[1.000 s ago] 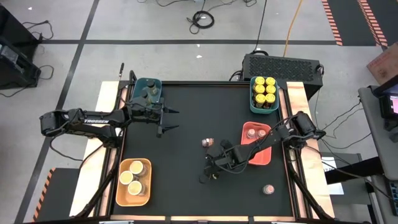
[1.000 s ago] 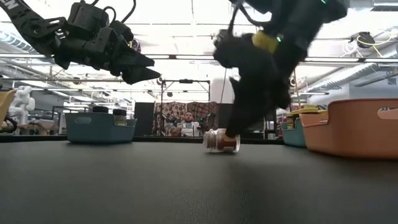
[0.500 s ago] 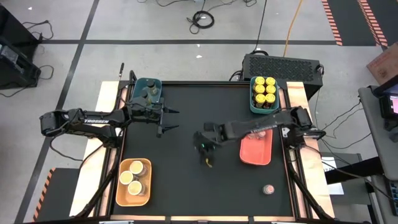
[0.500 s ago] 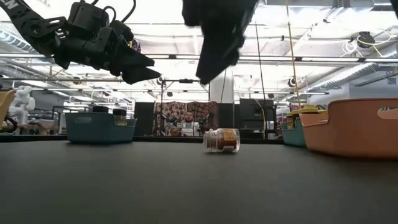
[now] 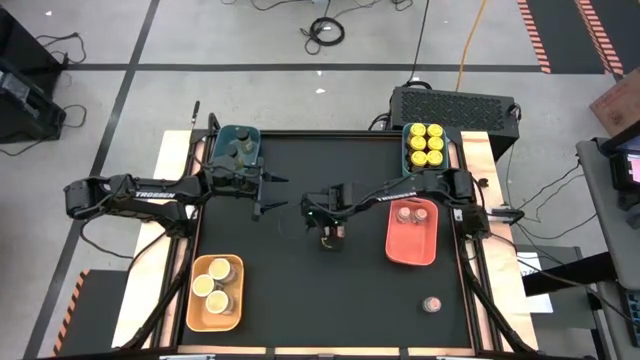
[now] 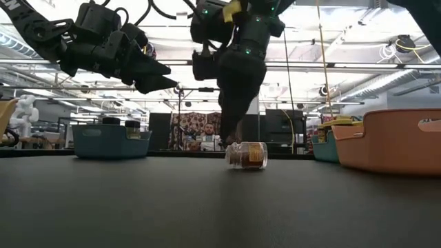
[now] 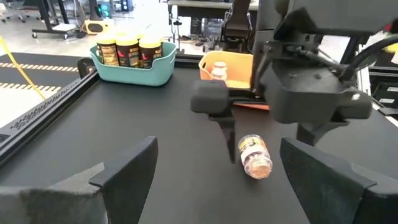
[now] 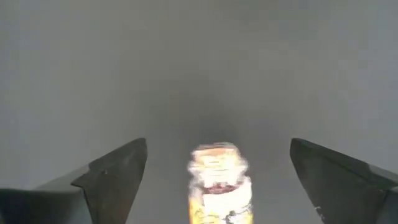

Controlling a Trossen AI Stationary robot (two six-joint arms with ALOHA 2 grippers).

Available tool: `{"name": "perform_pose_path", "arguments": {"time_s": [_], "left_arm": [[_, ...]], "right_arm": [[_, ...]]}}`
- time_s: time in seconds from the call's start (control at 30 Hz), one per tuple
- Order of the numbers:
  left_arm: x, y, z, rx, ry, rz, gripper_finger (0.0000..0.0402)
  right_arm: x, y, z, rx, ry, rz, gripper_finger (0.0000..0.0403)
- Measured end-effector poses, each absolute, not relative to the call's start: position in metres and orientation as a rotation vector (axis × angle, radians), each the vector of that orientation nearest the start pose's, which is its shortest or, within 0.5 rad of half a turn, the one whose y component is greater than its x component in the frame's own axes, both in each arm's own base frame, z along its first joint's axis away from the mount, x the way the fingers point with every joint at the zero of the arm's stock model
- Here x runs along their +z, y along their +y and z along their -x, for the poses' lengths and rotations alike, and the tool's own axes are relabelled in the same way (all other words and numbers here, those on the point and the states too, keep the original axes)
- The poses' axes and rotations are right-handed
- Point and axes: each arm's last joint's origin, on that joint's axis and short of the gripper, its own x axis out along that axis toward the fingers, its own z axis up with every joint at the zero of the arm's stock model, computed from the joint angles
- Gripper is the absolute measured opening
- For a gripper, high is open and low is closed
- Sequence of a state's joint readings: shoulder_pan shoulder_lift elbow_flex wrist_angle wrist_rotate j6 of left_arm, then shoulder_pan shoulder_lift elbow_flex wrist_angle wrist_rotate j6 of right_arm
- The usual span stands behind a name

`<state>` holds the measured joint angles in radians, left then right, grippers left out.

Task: Sort spices by type
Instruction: Adjust the brown spice bottle into the orange bin

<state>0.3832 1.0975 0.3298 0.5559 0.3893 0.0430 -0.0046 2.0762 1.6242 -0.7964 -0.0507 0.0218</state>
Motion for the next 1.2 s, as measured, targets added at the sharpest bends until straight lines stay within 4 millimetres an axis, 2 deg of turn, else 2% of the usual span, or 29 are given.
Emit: {"name": "perform_pose_path", "arguments": {"time_s": [0.07,0.4,0.53,0.73,0.83,1.03,1.2], "left_arm": [[0.192,0.068,-0.199,-0.010,0.196,0.036,0.0341],[0.191,0.068,-0.199,-0.011,0.200,0.028,0.0341],[0.191,0.068,-0.199,-0.012,0.201,0.024,0.0341],[0.191,0.068,-0.199,-0.012,0.204,0.024,0.0341],[0.191,0.068,-0.199,-0.012,0.204,0.024,0.0341],[0.191,0.068,-0.199,-0.012,0.206,0.024,0.0341],[0.190,0.068,-0.199,-0.012,0.208,0.025,0.0341]], "right_arm": [[0.189,-0.001,-0.425,0.052,1.254,-0.076,0.0391],[0.148,-0.001,-0.430,0.056,1.365,-0.065,0.0391],[0.148,-0.001,-0.430,0.055,1.373,-0.064,0.0377],[0.151,-0.001,-0.426,0.056,1.402,-0.067,0.0314],[0.155,-0.001,-0.424,0.051,1.432,-0.074,0.0264],[0.169,-0.001,-0.434,0.051,1.370,-0.072,0.0153],[0.187,-0.001,-0.441,0.056,1.329,-0.066,0.0143]]}}
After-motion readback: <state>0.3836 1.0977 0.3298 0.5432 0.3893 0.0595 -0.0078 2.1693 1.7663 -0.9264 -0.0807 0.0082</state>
